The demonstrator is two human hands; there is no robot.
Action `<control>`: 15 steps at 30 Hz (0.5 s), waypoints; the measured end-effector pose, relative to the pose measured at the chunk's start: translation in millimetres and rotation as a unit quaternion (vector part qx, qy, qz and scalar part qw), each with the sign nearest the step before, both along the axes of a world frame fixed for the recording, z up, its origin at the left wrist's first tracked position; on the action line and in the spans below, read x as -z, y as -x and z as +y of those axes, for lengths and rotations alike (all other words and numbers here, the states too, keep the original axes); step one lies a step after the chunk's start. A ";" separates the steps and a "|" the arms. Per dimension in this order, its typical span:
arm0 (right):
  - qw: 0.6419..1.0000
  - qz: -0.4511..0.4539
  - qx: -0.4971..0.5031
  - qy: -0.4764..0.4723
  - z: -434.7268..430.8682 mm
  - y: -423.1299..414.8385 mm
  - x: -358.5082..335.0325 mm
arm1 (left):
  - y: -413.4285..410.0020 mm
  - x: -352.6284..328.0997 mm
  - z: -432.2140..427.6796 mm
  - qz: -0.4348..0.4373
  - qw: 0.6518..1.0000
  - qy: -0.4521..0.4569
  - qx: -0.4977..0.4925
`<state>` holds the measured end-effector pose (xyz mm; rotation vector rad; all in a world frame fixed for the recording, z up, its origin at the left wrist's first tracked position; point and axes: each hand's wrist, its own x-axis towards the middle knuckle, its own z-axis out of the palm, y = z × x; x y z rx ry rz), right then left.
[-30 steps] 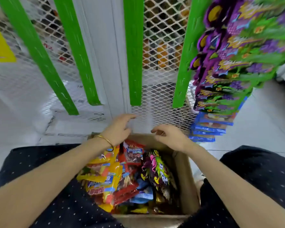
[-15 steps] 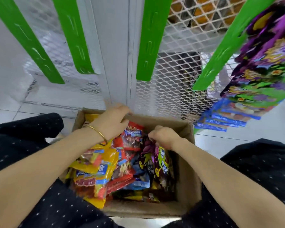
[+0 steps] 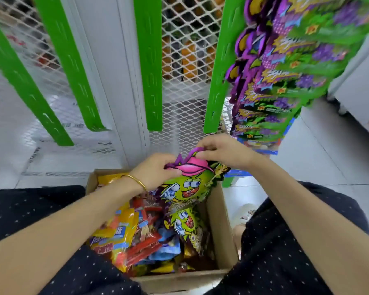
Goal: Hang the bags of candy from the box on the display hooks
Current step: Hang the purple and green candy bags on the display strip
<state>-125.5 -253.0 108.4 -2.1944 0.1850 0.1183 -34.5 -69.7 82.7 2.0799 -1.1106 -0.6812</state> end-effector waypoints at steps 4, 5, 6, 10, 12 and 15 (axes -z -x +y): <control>0.992 -0.093 0.058 0.057 -4.3 22.1 -76.5 | -5.7 -92.0 -12.7 -0.063 0.997 0.025 0.028; 0.988 -0.115 0.069 0.073 -4.6 26.0 -100.3 | -8.1 -116.6 -17.2 -0.085 0.995 0.016 0.041; 0.983 -0.143 0.081 0.087 -5.8 30.3 -125.2 | -10.1 -143.5 -22.7 -0.106 0.993 0.007 0.052; 0.949 -0.258 0.135 0.123 -20.6 50.1 -225.0 | -14.0 -265.5 -54.5 -0.143 0.982 0.015 0.122; 0.921 -0.319 0.175 0.139 -36.4 58.7 -270.4 | -5.4 -333.3 -75.4 -0.168 0.976 0.083 0.115; 0.876 -0.394 0.228 0.156 -61.3 65.6 -334.2 | 9.7 -426.0 -111.9 -0.174 0.950 0.251 0.061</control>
